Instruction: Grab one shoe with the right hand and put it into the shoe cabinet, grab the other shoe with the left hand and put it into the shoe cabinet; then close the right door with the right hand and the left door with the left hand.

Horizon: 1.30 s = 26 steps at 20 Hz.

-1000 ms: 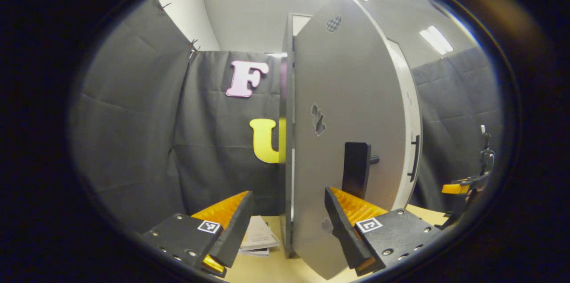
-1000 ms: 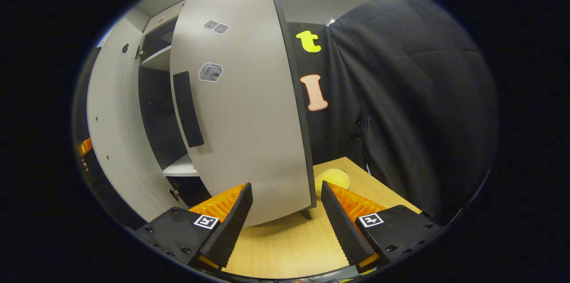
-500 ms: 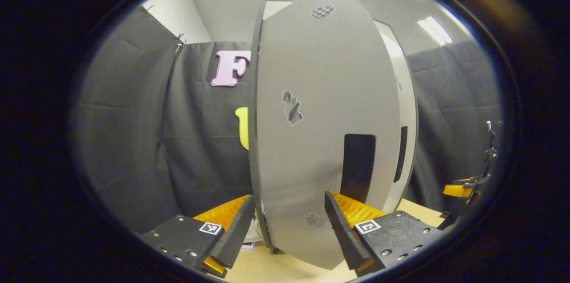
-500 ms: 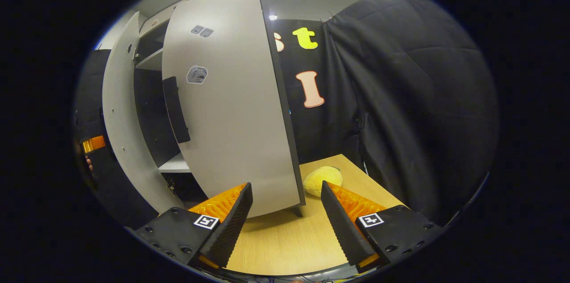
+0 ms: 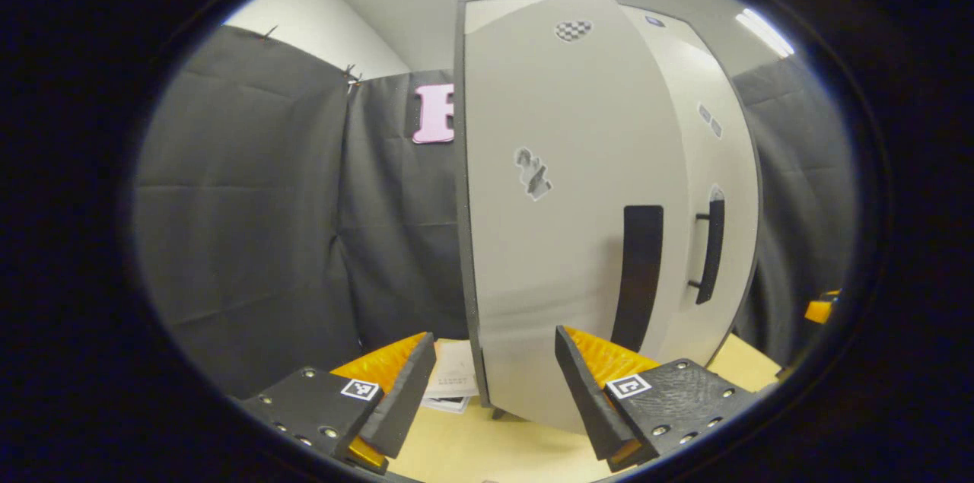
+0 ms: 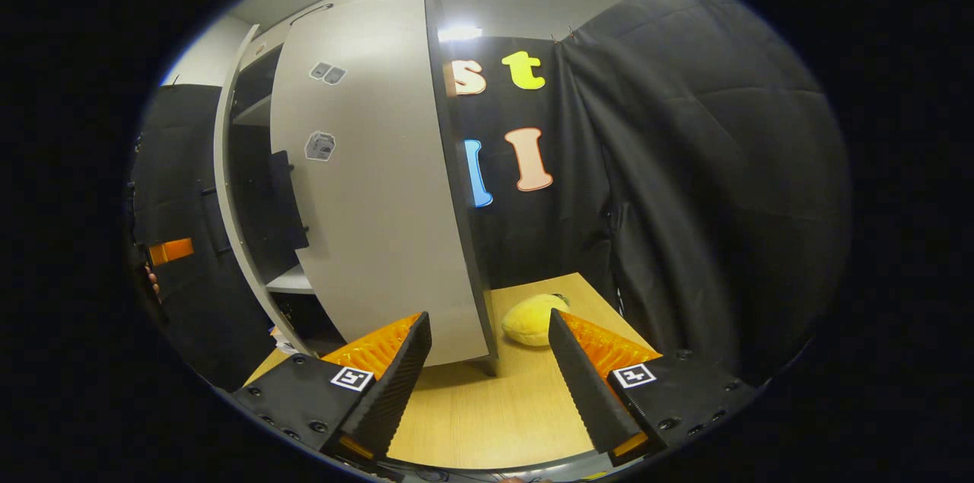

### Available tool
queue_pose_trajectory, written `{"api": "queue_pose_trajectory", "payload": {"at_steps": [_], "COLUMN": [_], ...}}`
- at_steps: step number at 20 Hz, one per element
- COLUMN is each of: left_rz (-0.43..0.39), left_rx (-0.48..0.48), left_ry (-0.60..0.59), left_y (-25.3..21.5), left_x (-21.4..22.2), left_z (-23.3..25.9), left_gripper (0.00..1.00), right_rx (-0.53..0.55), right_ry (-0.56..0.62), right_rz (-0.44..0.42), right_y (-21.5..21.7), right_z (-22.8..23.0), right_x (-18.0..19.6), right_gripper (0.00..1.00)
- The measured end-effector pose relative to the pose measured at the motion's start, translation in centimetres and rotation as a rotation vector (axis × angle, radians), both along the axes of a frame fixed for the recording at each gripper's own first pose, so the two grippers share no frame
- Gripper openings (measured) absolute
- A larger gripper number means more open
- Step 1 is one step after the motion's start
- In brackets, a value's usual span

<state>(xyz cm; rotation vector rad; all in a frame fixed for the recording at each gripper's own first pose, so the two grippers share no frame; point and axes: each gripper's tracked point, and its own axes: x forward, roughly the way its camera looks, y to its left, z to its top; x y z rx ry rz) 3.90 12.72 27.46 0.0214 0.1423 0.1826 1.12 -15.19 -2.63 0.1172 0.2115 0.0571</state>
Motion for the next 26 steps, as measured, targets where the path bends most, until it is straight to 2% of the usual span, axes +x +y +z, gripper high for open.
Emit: {"api": "queue_pose_trajectory", "payload": {"at_steps": [4, 7, 9, 10, 11, 13, 14, 15, 16, 18, 19, 22, 26], "left_rz": [0.059, 0.06, 0.077, 0.077, 0.078, 0.077, 0.061, 0.04, 0.025, 0.004, -0.006, -0.008, -0.026], "left_rx": [-0.108, -0.188, -0.18, -0.161, -0.143, -0.132, -0.145, -0.16, -0.173, -0.181, -0.175, -0.157, -0.169], "left_ry": [-0.067, -0.088, -0.078, -0.066, -0.055, -0.055, -0.063, -0.079, -0.098, -0.137, -0.163, -0.218, -0.246], "left_y": [0.2, -0.8, -0.9, -1.0, -1.0, -0.5, -0.5, -0.6, -0.3, 0.5, 0.8, 2.3, 3.3], "left_x": [-3.1, -6.1, -8.6, -9.7, -10.6, -11.4, -11.4, -11.1, -10.9, -11.0, -11.0, -11.3, -12.0], "left_z": [0.7, 0.3, -0.3, -0.6, -0.9, -0.9, -0.9, -0.8, -0.5, 0.2, 0.8, 1.2, 0.4], "left_gripper": [0.98, 0.98, 0.98, 0.97, 0.97, 0.97, 0.92, 0.91, 0.91, 0.95, 0.92, 0.92, 0.91], "right_rx": [-0.006, -0.026, -0.041, -0.047, -0.05, -0.048, -0.048, -0.051, -0.053, -0.033, -0.015, 0.02, 0.02], "right_ry": [-0.056, -0.064, -0.06, -0.053, -0.041, -0.027, -0.027, -0.024, -0.018, -0.008, -0.024, -0.085, -0.096], "right_rz": [0.079, 0.116, 0.154, 0.169, 0.185, 0.211, 0.219, 0.221, 0.221, 0.225, 0.218, 0.191, 0.173], "right_y": [0.8, 1.1, 2.1, 2.6, 3.3, 4.6, 5.2, 5.8, 6.3, 7.7, 8.1, 8.7, 8.7], "right_z": [1.5, 0.7, 0.2, -0.1, -0.4, -0.7, -0.6, -0.6, -0.5, 0.1, 0.8, 2.4, 2.4], "right_x": [1.4, 2.1, 2.0, 1.8, 1.4, 0.7, 0.5, 0.3, 0.3, 0.0, -0.2, -0.1, -0.1], "right_gripper": [0.98, 0.98, 0.98, 0.92, 0.98, 0.98, 0.98, 0.92, 0.98, 0.98, 0.98, 0.98, 0.98]}}
